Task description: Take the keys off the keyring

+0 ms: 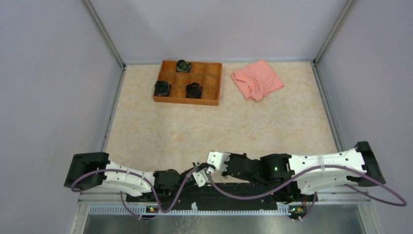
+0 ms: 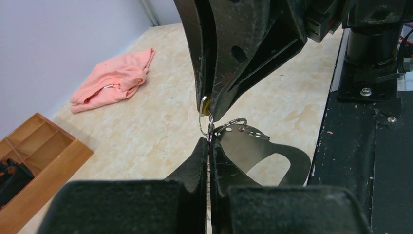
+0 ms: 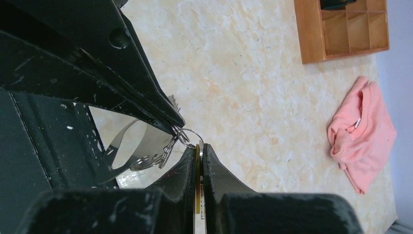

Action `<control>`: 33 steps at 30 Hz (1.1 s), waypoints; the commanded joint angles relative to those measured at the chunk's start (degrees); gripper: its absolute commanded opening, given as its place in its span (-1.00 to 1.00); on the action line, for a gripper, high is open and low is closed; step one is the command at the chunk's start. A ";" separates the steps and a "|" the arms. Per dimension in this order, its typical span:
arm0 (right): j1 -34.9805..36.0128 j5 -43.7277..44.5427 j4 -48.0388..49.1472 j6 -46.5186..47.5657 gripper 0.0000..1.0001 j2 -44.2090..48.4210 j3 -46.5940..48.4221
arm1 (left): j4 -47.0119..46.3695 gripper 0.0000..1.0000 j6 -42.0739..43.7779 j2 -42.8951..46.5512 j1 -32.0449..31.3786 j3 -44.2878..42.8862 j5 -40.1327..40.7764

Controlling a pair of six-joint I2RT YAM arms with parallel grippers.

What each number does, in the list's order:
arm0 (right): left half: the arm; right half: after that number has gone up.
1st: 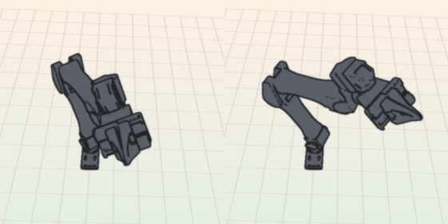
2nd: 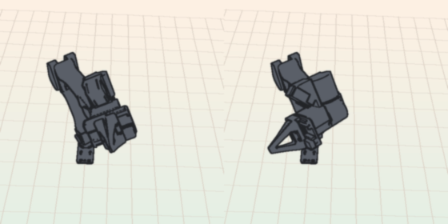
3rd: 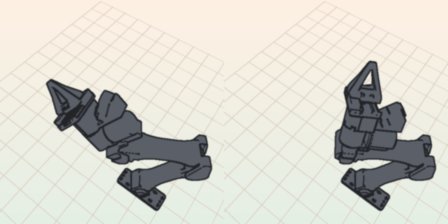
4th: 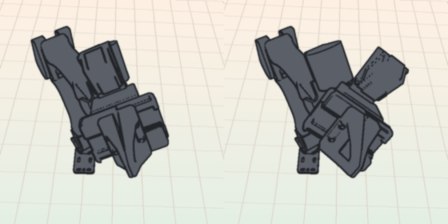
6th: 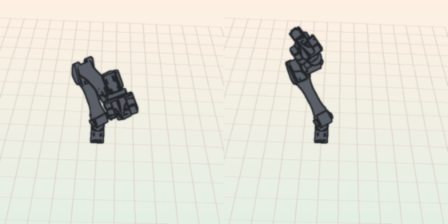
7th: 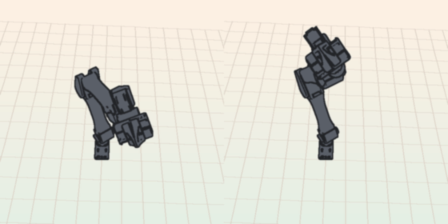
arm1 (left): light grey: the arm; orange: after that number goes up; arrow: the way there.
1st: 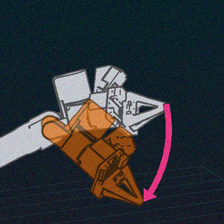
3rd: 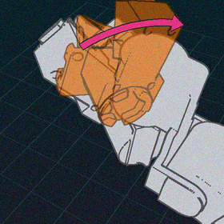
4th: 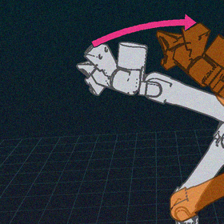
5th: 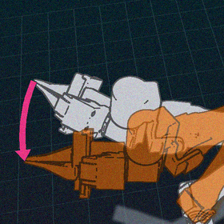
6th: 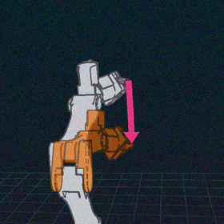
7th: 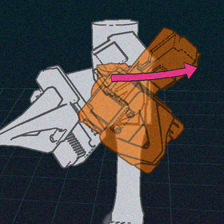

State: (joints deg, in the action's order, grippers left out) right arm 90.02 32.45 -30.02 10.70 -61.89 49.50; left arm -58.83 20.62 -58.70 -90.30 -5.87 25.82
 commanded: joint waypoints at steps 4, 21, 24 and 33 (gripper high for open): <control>-0.70 4.28 0.30 -2.79 -1.00 1.89 -0.61 | -5.67 -1.00 -1.37 1.68 -0.14 1.64 0.98; -3.97 1.87 4.58 0.34 -1.00 2.12 -1.25 | -5.22 -1.00 -1.17 2.99 -0.14 2.05 0.46; -3.84 1.38 5.90 2.22 -1.00 2.14 -0.36 | -4.04 -0.67 -2.10 1.40 -0.14 0.80 1.08; -3.30 -0.36 7.47 5.36 -1.00 2.31 0.09 | -4.07 -0.36 -0.05 1.12 -0.14 -0.11 3.23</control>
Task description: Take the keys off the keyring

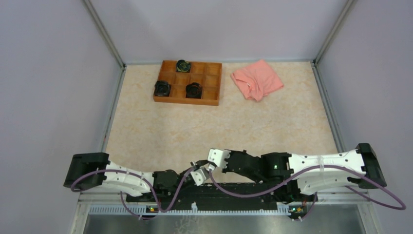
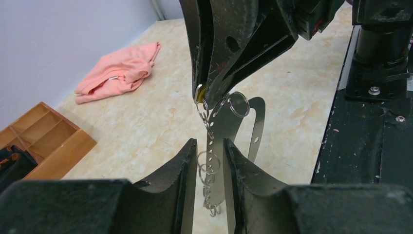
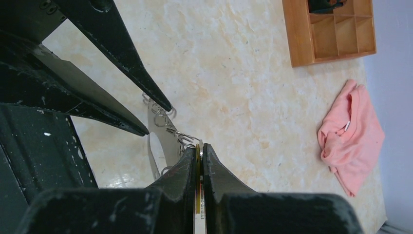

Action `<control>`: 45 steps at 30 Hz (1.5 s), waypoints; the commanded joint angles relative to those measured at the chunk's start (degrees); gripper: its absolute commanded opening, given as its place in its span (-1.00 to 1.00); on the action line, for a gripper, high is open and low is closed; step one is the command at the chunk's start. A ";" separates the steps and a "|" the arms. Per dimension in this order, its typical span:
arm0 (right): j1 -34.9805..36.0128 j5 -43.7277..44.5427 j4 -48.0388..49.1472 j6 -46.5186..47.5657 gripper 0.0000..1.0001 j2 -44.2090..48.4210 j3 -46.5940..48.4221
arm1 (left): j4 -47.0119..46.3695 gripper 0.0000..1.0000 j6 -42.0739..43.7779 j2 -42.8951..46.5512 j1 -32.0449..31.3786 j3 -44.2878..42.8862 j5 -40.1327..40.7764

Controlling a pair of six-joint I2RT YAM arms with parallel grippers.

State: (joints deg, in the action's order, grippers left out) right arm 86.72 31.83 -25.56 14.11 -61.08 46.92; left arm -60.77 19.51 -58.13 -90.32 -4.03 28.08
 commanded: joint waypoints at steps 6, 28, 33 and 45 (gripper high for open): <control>0.59 0.46 3.47 2.24 -1.00 1.76 2.64 | -2.00 -0.35 2.12 0.61 -0.12 -2.24 0.77; 2.75 0.44 2.61 1.27 -1.00 0.79 4.13 | -4.81 -0.35 2.64 -3.85 -0.03 -4.05 2.29; 3.00 -0.01 2.33 0.93 -1.00 0.79 4.21 | -6.46 -0.37 3.01 -4.57 0.06 -4.05 2.40; 3.20 0.95 2.31 0.00 -1.00 2.14 4.15 | -6.87 -0.87 2.68 -5.65 0.15 -4.01 2.76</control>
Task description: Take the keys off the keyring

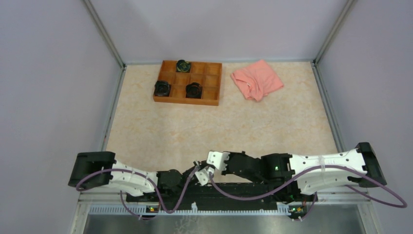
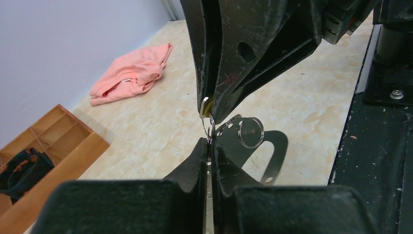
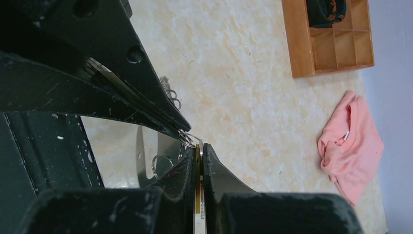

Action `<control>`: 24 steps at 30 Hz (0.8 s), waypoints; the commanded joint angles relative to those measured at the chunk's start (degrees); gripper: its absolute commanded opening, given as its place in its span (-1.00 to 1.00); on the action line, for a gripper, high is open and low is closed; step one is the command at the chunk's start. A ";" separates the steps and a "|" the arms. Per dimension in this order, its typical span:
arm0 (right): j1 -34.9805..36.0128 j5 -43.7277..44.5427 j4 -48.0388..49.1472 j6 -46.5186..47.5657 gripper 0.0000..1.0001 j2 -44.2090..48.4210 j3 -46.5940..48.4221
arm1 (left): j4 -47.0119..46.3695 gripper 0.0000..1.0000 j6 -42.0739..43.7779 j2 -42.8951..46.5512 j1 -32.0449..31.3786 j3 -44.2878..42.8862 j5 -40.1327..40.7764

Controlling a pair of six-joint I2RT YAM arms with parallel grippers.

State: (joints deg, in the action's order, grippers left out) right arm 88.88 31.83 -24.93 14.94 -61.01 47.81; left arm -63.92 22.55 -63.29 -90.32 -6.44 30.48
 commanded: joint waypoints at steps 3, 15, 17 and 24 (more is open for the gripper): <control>1.06 1.88 1.03 -1.42 -1.00 2.70 3.19 | -3.58 -1.00 -0.54 -0.31 0.15 -1.50 0.45; 0.94 4.20 -1.98 -5.94 -1.00 4.42 0.92 | -4.66 -1.00 0.07 3.14 0.15 0.64 -2.20; 0.95 4.28 -1.90 -6.14 -1.00 4.52 0.52 | -4.76 -1.00 0.31 3.71 0.15 0.97 -2.56; 0.30 3.76 -1.65 -6.48 -1.00 4.00 -0.59 | -5.85 -1.00 1.09 4.24 0.15 1.65 -3.39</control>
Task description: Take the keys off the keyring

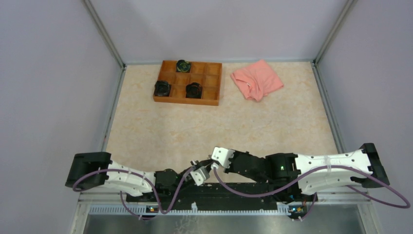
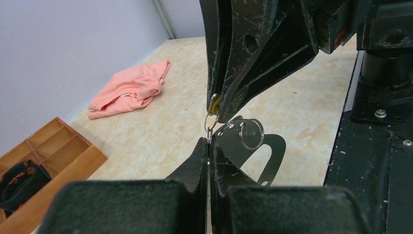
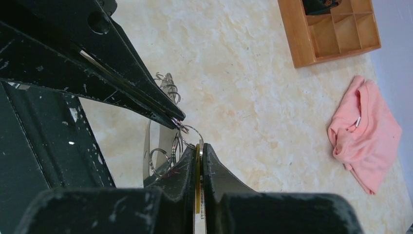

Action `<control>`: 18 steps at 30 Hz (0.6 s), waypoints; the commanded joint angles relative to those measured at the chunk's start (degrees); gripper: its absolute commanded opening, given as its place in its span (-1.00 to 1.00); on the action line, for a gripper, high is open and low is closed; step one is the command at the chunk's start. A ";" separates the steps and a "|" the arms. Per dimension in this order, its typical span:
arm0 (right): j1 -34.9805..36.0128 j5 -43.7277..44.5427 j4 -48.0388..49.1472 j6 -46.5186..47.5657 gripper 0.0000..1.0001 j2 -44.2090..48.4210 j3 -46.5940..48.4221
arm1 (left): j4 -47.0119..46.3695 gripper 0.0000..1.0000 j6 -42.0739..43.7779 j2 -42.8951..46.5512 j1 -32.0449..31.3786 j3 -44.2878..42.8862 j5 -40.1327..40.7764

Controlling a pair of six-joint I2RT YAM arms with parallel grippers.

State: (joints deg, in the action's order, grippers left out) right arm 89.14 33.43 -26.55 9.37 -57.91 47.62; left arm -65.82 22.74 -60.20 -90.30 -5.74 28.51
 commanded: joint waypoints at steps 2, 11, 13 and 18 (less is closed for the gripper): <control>-0.40 1.75 0.00 -1.21 -1.00 0.95 -0.58 | -4.36 -1.00 1.16 1.22 0.13 1.13 -1.45; -1.82 0.15 0.08 -2.58 -1.00 0.35 -1.50 | -4.68 -1.00 1.27 1.48 0.13 1.32 -1.28; -2.19 -0.32 0.13 -2.75 -1.00 0.26 -1.77 | -4.94 -1.00 1.27 1.57 0.13 1.47 -1.27; -2.96 -1.00 0.34 -3.09 -1.00 -0.19 -2.09 | -5.27 -1.00 1.38 2.05 0.14 1.78 -0.83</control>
State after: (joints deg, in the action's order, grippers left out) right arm 87.37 32.23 -26.33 7.22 -57.93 46.04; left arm -66.35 23.79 -59.70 -90.26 -4.58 27.88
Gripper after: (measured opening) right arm 0.021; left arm 0.008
